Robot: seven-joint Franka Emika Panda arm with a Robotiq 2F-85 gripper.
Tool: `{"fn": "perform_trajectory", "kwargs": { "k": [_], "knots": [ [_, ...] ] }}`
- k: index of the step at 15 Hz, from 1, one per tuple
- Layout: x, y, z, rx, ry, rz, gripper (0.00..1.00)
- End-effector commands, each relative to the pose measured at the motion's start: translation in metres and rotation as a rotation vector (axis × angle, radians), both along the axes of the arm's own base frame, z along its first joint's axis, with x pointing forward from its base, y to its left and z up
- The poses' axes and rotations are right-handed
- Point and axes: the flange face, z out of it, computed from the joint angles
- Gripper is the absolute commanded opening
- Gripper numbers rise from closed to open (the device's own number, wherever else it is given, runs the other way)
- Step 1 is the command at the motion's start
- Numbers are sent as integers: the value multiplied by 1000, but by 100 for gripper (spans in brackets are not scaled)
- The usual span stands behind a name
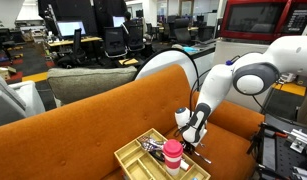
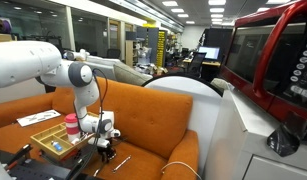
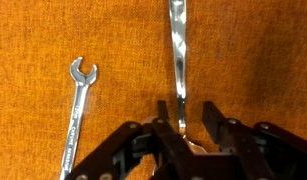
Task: Put the spoon and wrench on the couch in the wooden rack
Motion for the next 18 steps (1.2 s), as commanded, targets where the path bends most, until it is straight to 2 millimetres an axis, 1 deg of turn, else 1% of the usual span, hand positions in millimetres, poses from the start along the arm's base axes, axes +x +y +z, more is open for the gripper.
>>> {"fn": "perform_trajectory", "kwargs": {
  "k": [1, 2, 3, 4, 9, 18],
  "knots": [
    [9, -11, 4, 51, 9, -27, 12],
    [11, -14, 4, 59, 5, -35, 5],
    [12, -15, 5, 75, 3, -41, 1],
    [12, -15, 5, 85, 5, -44, 0],
    [4, -14, 2, 157, 39, -64, 2],
    [8, -34, 4, 128, -18, -97, 2]
  ]
}}
